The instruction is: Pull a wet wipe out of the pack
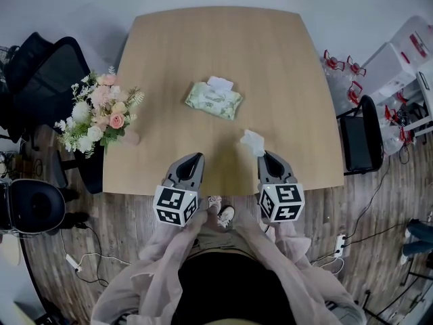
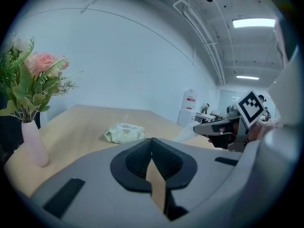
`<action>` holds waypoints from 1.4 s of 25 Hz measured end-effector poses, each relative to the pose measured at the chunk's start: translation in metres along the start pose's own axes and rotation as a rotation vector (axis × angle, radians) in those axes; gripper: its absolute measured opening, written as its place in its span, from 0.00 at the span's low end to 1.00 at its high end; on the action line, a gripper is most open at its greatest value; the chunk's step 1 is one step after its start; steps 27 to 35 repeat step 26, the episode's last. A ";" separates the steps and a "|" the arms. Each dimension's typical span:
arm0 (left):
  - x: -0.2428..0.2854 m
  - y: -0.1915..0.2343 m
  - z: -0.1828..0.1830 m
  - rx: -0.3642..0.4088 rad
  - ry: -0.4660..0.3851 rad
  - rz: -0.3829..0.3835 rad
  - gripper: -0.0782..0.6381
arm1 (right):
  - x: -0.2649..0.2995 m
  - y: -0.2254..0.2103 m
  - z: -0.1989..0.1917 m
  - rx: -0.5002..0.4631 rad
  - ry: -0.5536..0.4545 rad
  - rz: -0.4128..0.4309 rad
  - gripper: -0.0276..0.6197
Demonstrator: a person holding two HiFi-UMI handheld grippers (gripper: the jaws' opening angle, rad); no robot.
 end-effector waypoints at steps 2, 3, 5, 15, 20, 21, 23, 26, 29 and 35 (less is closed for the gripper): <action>0.000 0.000 0.000 0.002 0.005 -0.004 0.13 | 0.000 0.002 -0.001 0.005 0.002 0.006 0.06; 0.000 0.000 0.000 0.000 0.006 -0.007 0.13 | 0.000 0.003 -0.001 0.004 0.003 0.007 0.06; 0.000 -0.001 0.001 -0.006 0.007 -0.013 0.13 | -0.001 0.004 -0.001 0.002 0.003 0.009 0.06; 0.004 -0.001 0.004 -0.007 0.007 -0.018 0.13 | 0.005 0.003 -0.002 -0.026 0.005 0.011 0.06; 0.005 0.003 0.005 -0.005 0.007 -0.013 0.13 | 0.007 0.001 -0.003 -0.033 0.012 0.009 0.06; 0.006 0.003 0.005 -0.005 0.006 -0.011 0.13 | 0.007 0.000 -0.004 -0.035 0.013 0.006 0.06; 0.007 0.005 0.005 -0.005 0.005 -0.008 0.13 | 0.007 -0.002 -0.003 -0.035 0.014 0.002 0.06; 0.008 0.007 0.005 -0.003 0.005 -0.007 0.13 | 0.009 -0.003 -0.003 -0.036 0.014 0.001 0.06; 0.008 0.007 0.005 -0.003 0.005 -0.007 0.13 | 0.009 -0.003 -0.003 -0.036 0.014 0.001 0.06; 0.008 0.007 0.005 -0.003 0.005 -0.007 0.13 | 0.009 -0.003 -0.003 -0.036 0.014 0.001 0.06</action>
Point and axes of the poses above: the fingertips, and each gripper's own axes: x forward along the fingers, y to its left, z out of its top, the point moved 3 cm from there along -x, backward along the fingers, and after that the axes turned 8 degrees about -y, right-handed, at the moved point
